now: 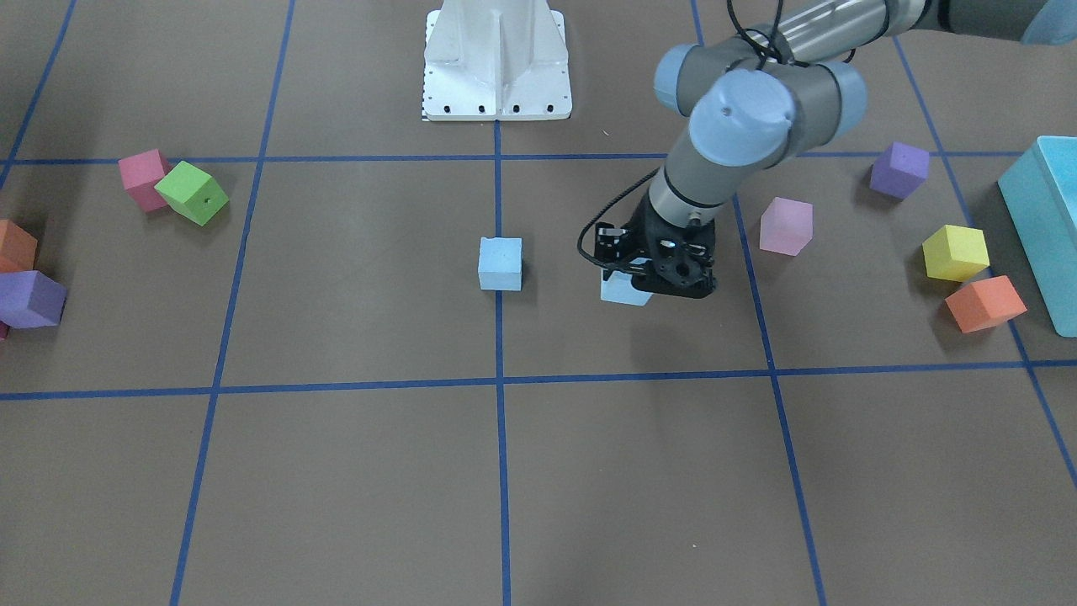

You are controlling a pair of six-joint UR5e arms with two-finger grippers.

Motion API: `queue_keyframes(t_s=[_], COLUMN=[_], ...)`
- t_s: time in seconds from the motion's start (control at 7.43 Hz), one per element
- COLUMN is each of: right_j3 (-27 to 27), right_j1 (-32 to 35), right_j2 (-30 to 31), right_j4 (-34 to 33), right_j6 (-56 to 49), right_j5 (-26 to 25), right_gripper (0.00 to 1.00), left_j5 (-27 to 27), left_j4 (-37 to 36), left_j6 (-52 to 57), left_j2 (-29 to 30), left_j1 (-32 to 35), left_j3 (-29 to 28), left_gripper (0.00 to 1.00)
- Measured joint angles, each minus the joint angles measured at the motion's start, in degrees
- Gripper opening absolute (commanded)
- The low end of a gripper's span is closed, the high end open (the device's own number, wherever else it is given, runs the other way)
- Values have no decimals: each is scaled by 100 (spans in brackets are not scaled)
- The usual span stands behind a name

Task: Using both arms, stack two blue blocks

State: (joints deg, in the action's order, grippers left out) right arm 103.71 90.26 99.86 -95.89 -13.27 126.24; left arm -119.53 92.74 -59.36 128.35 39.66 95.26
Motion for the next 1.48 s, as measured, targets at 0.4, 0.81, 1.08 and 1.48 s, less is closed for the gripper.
queue_keyframes(t_s=[0.4, 0.81, 1.08, 1.48], right_j3=[0, 7, 4, -2], right_j1=[0, -1, -4, -5], right_j2=[6, 4, -2, -10], right_j4=[0, 0, 0, 0], right_j6=[0, 0, 0, 0], right_j5=[6, 6, 5, -2], right_gripper=[100, 100, 100, 100], left_j5=[846, 1498, 1588, 1577], left_j4=[-535, -550, -559, -567], left_j6=[-765, -850, -625, -559], left_j2=[974, 1344, 1324, 1290], left_j1=[-896, -1368, -1407, -1279], left_j3=[-265, -685, -690, -696], left_gripper=[43, 43, 43, 43])
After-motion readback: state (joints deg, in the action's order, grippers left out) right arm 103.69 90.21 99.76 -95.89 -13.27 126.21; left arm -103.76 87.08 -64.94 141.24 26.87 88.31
